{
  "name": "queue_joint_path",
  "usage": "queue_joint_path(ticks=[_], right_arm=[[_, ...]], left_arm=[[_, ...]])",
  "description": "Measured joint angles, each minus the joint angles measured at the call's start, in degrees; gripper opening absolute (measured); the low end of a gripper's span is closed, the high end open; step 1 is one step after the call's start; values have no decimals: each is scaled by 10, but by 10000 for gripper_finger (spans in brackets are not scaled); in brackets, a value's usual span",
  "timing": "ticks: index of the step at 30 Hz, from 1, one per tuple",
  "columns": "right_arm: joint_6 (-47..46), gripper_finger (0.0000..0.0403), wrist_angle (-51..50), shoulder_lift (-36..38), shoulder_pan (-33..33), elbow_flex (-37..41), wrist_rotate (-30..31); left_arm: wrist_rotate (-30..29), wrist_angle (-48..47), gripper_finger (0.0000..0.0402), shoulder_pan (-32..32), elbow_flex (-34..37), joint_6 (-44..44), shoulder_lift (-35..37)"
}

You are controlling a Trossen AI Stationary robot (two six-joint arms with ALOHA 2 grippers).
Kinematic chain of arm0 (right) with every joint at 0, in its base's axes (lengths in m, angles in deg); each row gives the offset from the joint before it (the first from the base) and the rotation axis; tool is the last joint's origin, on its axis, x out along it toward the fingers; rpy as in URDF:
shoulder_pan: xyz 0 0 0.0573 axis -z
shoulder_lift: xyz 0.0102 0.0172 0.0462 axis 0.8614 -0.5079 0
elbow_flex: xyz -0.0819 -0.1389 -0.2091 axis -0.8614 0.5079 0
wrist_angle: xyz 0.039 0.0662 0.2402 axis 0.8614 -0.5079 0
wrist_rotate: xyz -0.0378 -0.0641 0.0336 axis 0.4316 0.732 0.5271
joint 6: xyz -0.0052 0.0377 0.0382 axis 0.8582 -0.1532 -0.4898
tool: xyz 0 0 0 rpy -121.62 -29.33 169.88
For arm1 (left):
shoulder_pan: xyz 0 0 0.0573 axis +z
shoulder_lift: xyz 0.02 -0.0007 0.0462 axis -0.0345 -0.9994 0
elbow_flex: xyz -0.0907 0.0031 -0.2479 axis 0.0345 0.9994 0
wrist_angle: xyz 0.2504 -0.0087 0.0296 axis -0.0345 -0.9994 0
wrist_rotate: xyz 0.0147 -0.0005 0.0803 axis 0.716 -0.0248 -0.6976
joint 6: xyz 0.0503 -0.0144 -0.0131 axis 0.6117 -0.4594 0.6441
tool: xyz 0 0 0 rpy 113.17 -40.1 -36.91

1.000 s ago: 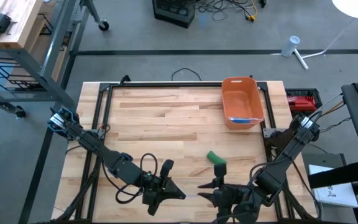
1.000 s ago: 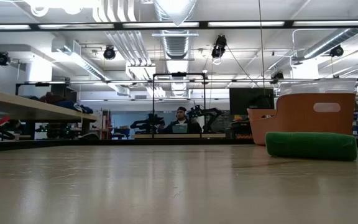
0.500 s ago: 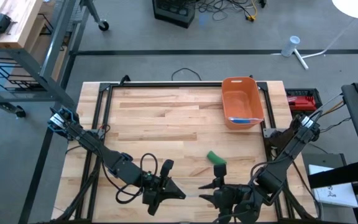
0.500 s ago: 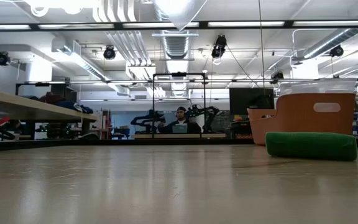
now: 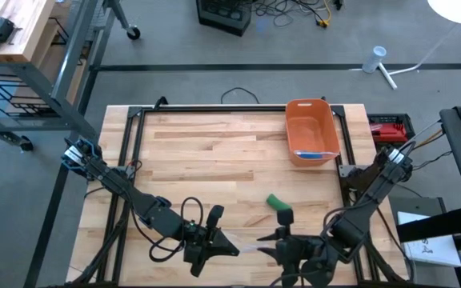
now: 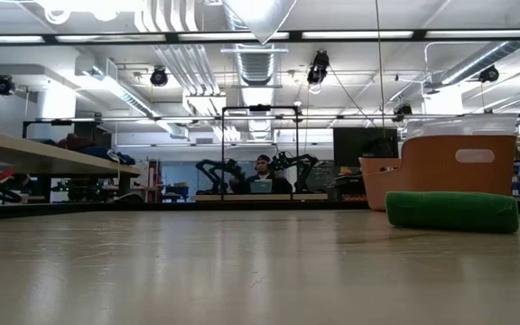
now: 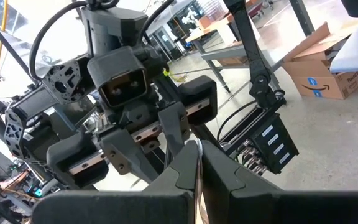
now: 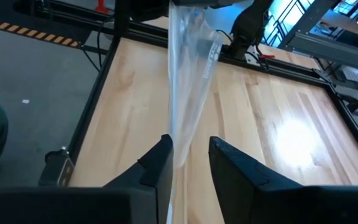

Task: Roll bandage
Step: Put the green bandage into the zip bag

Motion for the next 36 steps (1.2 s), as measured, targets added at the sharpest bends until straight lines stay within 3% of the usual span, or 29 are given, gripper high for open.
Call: queue_joint_path(ticks=[20, 26, 31, 36], right_arm=[[5, 120, 11, -18, 20, 3, -2], [32, 105, 36, -18, 19, 3, -10], [45, 89, 43, -18, 20, 3, -73], [37, 54, 33, -17, 20, 3, -74]], left_arm=[[-1, 0, 0, 0, 0, 0, 0], [-26, 0, 0, 0, 0, 0, 0], [-29, 0, 0, 0, 0, -2, 0], [-30, 3, 0, 0, 0, -12, 0]])
